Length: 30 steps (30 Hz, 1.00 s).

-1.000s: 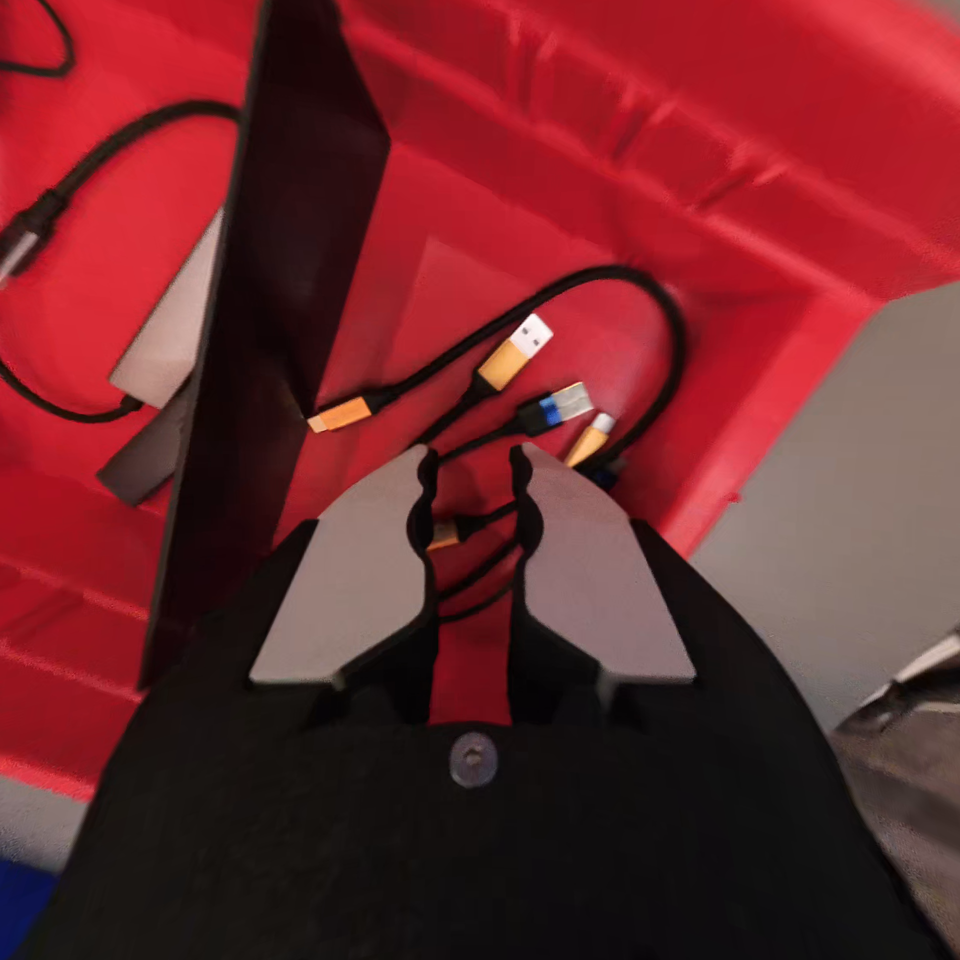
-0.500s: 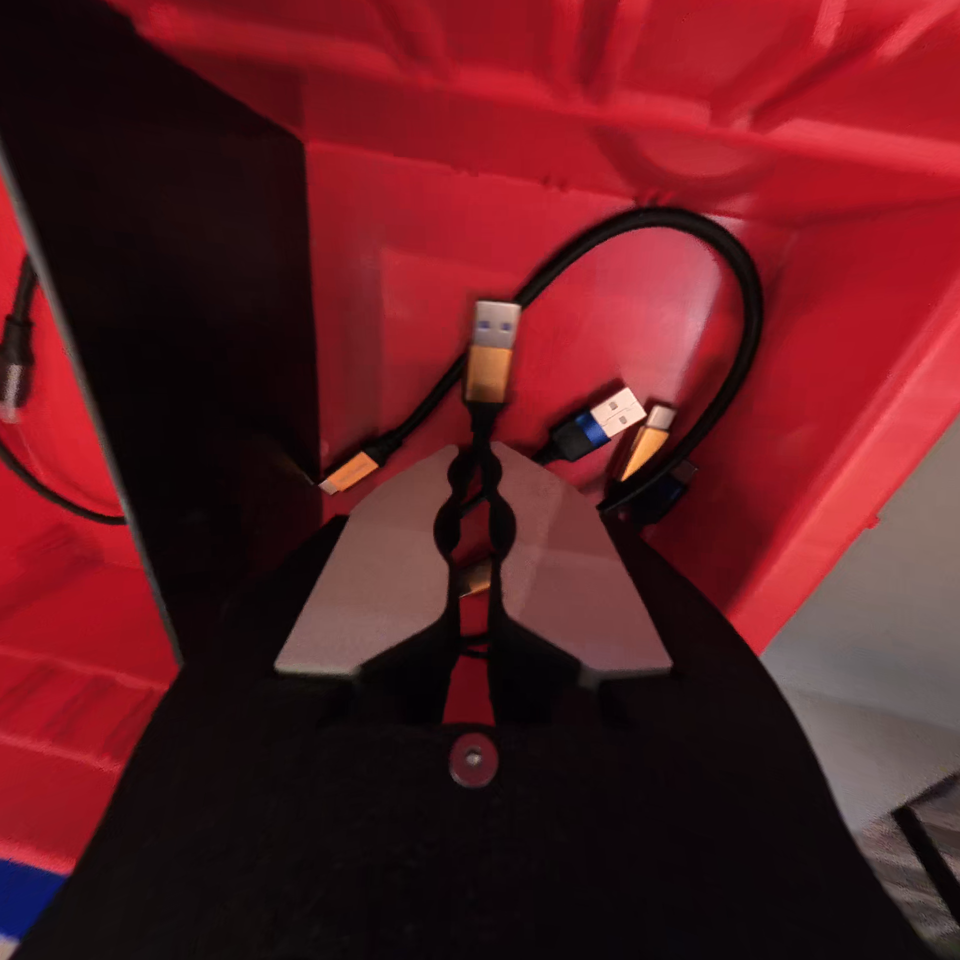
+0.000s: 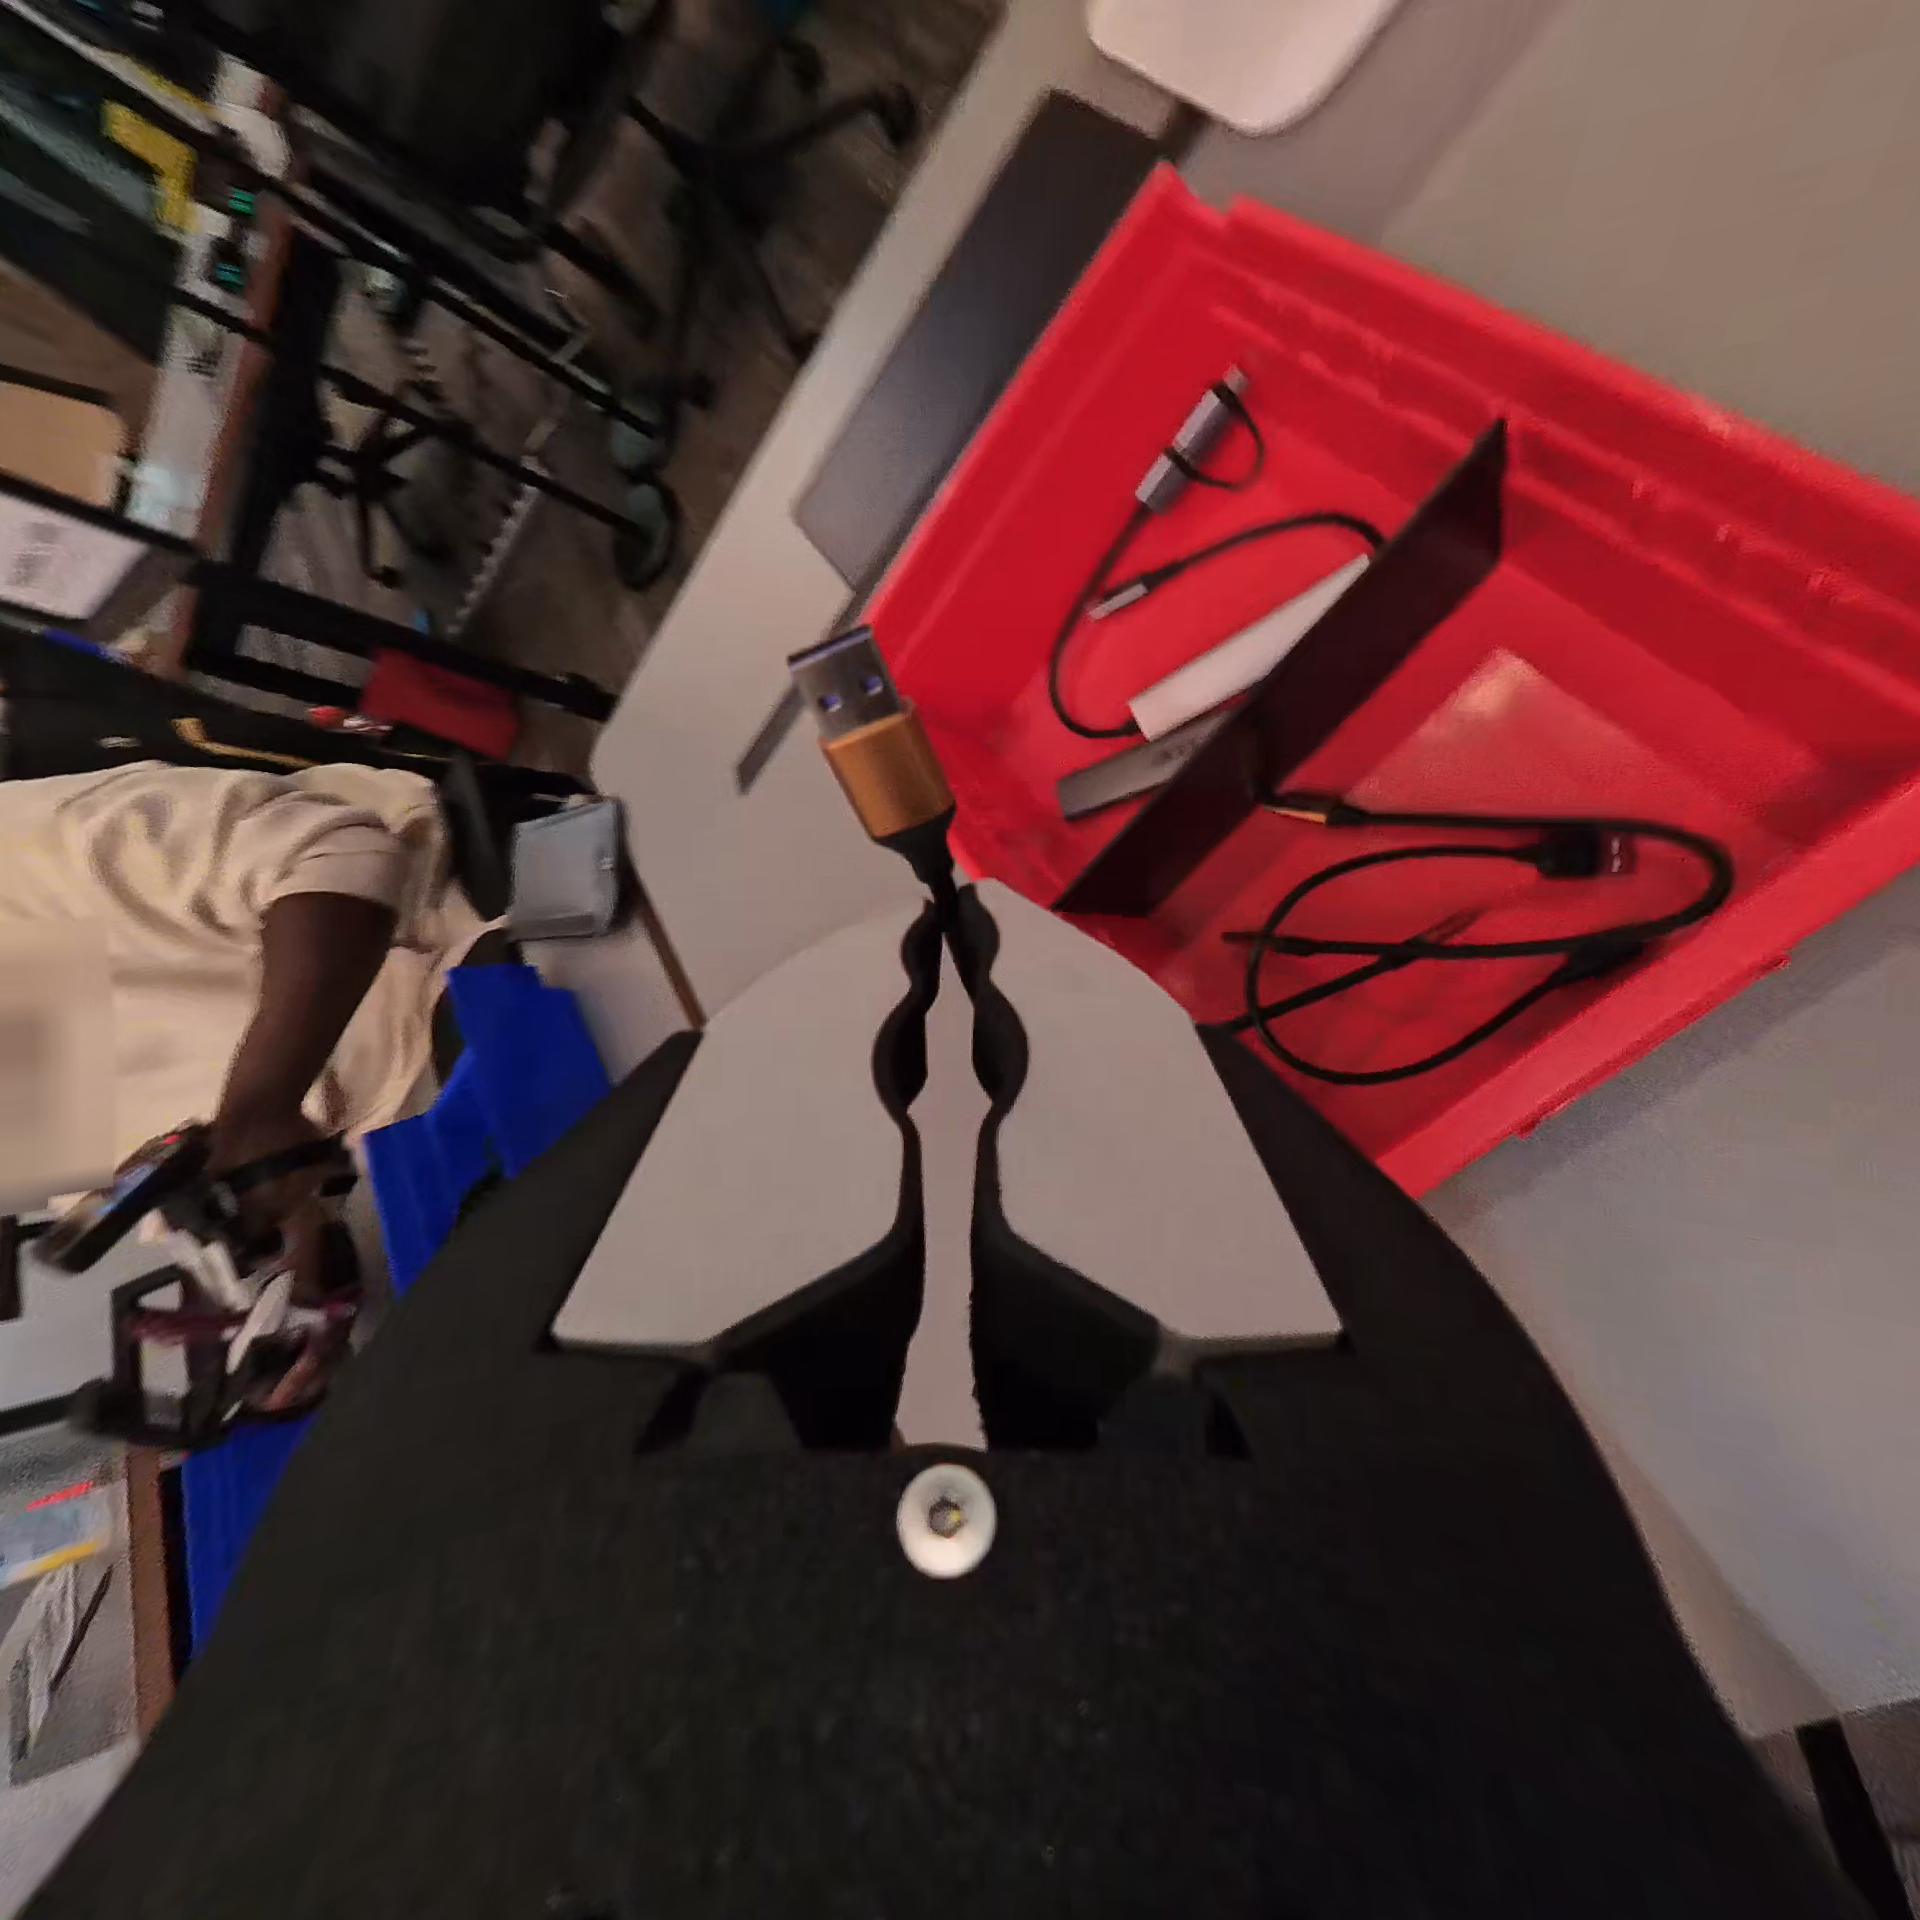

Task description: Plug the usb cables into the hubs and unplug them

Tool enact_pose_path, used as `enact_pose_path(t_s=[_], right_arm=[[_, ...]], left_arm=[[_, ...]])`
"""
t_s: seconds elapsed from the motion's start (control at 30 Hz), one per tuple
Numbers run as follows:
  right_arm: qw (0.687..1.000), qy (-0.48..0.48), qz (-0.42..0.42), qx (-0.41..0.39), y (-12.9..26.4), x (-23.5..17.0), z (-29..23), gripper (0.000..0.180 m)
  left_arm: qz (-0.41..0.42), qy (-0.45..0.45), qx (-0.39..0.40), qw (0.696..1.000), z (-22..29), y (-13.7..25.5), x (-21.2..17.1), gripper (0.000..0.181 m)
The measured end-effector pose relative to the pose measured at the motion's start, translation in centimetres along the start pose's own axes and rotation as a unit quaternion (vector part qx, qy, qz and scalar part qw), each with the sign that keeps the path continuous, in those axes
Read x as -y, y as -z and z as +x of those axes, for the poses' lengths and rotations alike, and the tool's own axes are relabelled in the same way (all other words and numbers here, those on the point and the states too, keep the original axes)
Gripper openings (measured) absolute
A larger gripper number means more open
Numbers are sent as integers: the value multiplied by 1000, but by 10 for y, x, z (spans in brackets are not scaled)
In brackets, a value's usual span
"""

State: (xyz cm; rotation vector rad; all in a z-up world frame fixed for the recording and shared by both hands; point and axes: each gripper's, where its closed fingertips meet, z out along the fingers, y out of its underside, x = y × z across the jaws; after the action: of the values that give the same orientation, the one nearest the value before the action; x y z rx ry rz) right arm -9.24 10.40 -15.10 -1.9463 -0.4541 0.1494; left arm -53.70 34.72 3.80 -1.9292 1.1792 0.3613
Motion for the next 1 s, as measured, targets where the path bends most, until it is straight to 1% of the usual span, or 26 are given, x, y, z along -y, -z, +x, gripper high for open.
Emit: enact_pose_path(t_s=[0.13, 0.23, 0.4, 0.43, 0.5, 0.57, 0.63, 0.7, 0.83, 0.93, 1.0], right_arm=[[1000, 0, 1, 0, 0, 0, 0, 47], [1000, -2, 1, 0, 1, 0, 1, 48], [1000, -3, 1, -2, 2, 0, 2, 47], [1000, -3, 1, -2, 3, 0, 2, 47], [1000, -4, 1, -2, 3, -1, 3, 48], [1000, -4, 1, -1, 3, -1, 3, 48], [1000, -3, 0, 1, 2, -1, 2, 48], [1000, -1, 0, 1, 2, -1, 1, 48], [1000, 1, -1, 3, 2, -1, 0, 48], [1000, 2, -1, 3, 3, -2, -1, 48], [1000, 2, -1, 3, 3, -2, -1, 48]], left_arm=[[40, 8, 62, 997, -23, 56, 25, 3], [70, 6, 93, 993, -32, 83, 47, 3], [172, 29, 95, 980, -19, 133, 104, 3], [202, 40, 83, 975, -11, 143, 118, 3], [258, 64, 28, 964, 14, 159, 145, 3], [293, 80, -39, 952, 48, 163, 167, 3], [310, 103, -123, 937, 90, 155, 185, 3], [300, 127, -195, 925, 132, 135, 195, 3], [240, 198, -237, 920, 193, 62, 196, 3], [171, 229, -262, 922, 240, -2, 181, 3], [126, 243, -281, 920, 268, -36, 168, 3]])
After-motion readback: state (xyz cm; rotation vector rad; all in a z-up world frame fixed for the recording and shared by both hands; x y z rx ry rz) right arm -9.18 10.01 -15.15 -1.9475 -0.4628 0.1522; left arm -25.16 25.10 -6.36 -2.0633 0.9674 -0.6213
